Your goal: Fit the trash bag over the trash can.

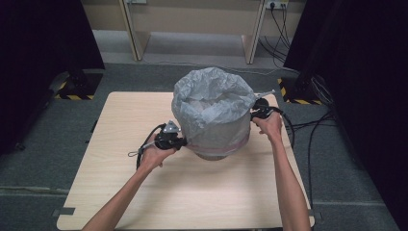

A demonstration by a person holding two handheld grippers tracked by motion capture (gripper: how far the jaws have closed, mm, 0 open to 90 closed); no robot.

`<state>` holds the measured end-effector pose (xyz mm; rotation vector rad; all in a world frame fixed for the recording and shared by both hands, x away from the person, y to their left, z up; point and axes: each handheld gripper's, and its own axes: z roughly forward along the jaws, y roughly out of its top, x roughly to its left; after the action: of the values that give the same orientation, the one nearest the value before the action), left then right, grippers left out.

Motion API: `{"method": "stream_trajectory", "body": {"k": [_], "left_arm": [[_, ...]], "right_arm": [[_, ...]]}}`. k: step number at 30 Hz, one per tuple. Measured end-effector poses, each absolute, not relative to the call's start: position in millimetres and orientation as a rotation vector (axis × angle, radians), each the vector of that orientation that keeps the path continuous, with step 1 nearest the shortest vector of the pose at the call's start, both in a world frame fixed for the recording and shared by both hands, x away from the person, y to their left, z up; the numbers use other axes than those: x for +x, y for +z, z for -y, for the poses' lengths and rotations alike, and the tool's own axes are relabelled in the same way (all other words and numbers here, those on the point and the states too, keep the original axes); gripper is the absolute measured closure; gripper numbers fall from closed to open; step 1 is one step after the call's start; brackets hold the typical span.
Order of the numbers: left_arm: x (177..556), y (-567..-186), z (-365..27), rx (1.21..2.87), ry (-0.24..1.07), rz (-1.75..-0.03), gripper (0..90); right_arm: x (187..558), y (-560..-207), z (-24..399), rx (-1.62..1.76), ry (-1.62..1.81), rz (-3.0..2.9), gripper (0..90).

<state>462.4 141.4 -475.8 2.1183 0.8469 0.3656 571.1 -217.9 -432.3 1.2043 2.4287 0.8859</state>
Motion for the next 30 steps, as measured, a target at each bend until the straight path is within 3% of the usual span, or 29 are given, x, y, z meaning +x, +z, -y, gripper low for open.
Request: {"method": "stream_trajectory", "body": {"k": [15,19,23,25,30], "left_arm": [[475,-514,-134,2.148,0.421,-0.883,83.4],[472,-510,-138,2.142,0.425,-0.894,68.0],[461,-500,-148,2.119,0.443,-0.885,54.4],[454,-495,-154,2.081,0.444,-0.885,43.3],[438,-483,-168,2.029,0.447,-0.885,32.2]], "right_arm": [[570,-480,216,1.211,0.822,-2.448,89.6],[571,-483,216,1.221,0.834,-2.443,83.2],[571,-476,220,1.244,0.840,-2.416,67.7],[571,-472,223,1.254,0.851,-2.405,62.1],[569,-459,229,1.289,0.901,-2.369,53.2]]}}
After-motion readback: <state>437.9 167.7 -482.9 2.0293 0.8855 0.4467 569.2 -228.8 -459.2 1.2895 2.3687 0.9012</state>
